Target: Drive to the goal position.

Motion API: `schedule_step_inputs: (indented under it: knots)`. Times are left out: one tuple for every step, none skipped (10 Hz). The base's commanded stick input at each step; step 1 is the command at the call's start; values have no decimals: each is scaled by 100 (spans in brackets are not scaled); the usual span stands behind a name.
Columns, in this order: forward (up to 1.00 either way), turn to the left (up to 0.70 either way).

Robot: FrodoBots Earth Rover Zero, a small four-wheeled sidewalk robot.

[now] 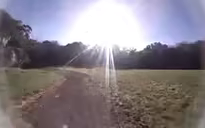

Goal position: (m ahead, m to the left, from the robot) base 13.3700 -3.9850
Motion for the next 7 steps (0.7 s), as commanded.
schedule_step_inputs:
  knots:
    - [100,0]
    - [100,1]
    - [100,9]
    - [100,16]
    - [100,18]
    - [100,7]
    - [100,2]
